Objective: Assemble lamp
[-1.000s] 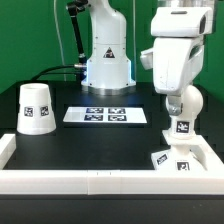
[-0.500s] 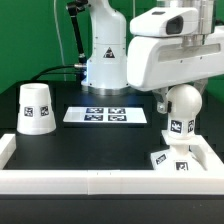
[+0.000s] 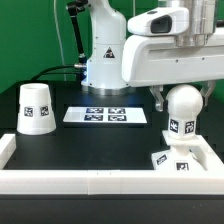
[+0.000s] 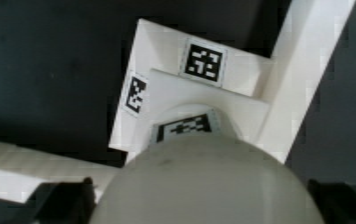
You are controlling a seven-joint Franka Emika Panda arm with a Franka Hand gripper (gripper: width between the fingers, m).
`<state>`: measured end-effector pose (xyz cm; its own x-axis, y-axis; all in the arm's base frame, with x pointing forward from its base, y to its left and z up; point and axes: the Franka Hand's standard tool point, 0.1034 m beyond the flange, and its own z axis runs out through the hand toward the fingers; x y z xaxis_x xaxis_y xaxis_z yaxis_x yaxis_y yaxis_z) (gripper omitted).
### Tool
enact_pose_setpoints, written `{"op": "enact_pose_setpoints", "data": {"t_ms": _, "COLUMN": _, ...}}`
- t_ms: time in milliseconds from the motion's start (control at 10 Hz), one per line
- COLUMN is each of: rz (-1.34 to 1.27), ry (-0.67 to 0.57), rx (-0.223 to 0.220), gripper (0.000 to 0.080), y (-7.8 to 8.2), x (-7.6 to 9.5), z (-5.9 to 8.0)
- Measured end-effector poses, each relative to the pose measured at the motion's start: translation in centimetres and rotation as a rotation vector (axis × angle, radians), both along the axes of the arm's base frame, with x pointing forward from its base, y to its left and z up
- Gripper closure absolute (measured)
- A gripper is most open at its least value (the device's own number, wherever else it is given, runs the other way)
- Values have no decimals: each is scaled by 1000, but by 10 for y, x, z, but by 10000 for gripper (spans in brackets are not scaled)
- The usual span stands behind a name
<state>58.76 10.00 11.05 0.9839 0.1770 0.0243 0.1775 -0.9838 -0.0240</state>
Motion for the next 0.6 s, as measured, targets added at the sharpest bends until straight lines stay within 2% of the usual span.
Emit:
{"op": "enact_pose_setpoints", "data": {"t_ms": 200, "rz": -134, "ry": 4, "rx": 3, "gripper": 222, "y": 0, "x": 0, "z": 0}}
{"op": "enact_pose_setpoints", "data": {"t_ms": 400, "rz": -420, "ry": 11, "rx": 39, "gripper": 222, "y": 0, "x": 0, "z": 0}}
{"op": "enact_pose_setpoints", "data": {"t_ms": 600, "rz": -645, "ry": 22, "rx": 48, "gripper": 222, "y": 2, "x": 0, "z": 1}}
